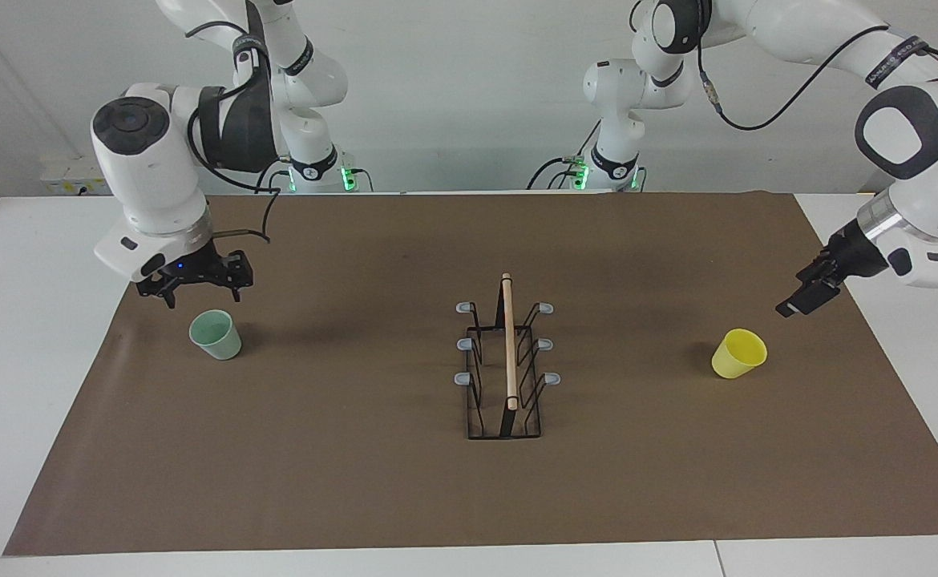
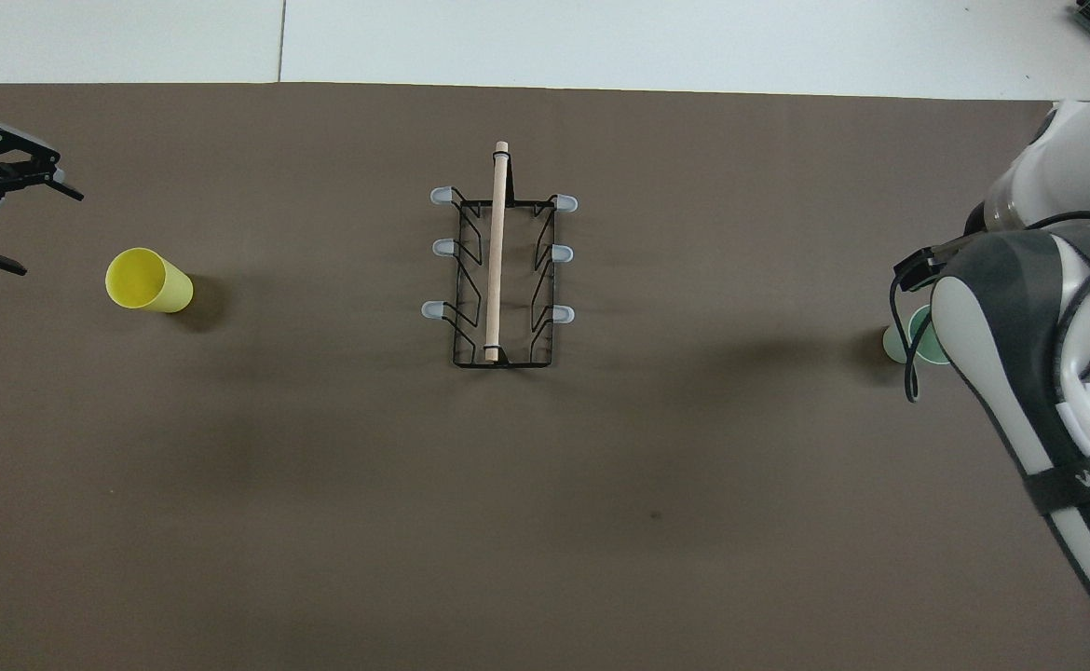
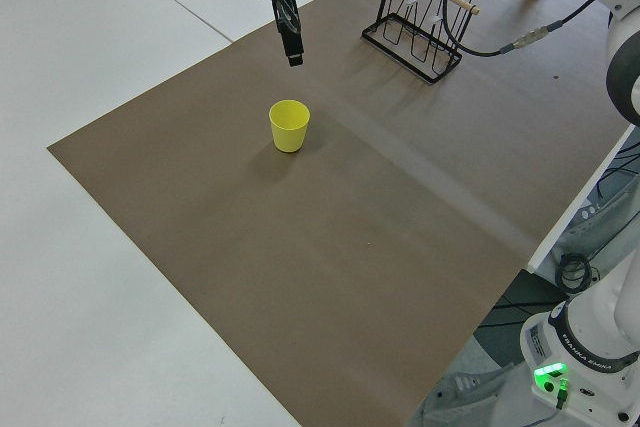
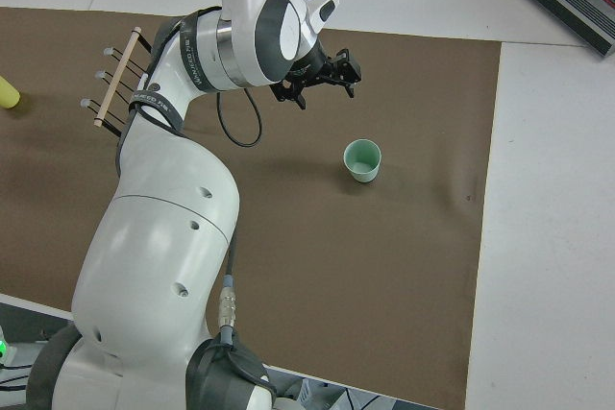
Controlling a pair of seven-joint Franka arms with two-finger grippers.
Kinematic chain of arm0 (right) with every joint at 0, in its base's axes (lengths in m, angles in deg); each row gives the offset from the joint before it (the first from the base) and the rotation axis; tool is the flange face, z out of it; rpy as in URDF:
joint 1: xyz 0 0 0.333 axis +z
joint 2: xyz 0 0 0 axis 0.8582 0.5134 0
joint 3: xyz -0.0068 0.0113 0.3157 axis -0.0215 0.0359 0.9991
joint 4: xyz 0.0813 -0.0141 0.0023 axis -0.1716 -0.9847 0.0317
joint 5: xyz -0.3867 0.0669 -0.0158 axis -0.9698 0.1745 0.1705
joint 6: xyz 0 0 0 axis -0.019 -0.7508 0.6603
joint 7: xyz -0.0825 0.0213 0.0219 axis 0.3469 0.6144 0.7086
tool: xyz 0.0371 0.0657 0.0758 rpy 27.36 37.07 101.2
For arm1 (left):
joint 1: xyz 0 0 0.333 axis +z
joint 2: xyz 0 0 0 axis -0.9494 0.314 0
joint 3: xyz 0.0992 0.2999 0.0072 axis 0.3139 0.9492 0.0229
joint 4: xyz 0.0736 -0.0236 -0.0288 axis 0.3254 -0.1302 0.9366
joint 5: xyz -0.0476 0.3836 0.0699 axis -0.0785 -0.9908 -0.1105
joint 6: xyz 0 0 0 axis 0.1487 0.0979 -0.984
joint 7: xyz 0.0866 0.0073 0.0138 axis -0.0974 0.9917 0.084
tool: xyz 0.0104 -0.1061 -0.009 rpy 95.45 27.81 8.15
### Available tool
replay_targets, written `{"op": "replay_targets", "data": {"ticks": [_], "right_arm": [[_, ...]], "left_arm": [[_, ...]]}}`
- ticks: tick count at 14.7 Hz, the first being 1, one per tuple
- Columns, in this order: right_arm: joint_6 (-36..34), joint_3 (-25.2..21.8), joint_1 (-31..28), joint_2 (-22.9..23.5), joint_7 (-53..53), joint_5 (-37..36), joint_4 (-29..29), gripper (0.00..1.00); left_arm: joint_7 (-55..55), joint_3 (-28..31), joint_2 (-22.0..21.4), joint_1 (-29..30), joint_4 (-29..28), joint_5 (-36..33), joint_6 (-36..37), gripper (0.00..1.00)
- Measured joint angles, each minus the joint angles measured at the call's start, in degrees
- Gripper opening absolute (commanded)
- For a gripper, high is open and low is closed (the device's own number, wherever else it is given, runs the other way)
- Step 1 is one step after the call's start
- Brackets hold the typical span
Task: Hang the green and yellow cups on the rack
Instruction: 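Reach the left gripper to the yellow cup while the right gripper reaches the green cup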
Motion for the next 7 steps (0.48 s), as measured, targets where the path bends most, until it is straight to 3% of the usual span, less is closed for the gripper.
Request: {"op": "replay_targets", "data": {"ticks": [7], "right_arm": [[2.4, 0.4, 5.0, 1.4, -9.7, -12.5, -5.9, 1.00]], "left_arm": [[7.7, 1.9, 10.4, 5.3, 2.9, 10.6, -5.4, 1.00]]}}
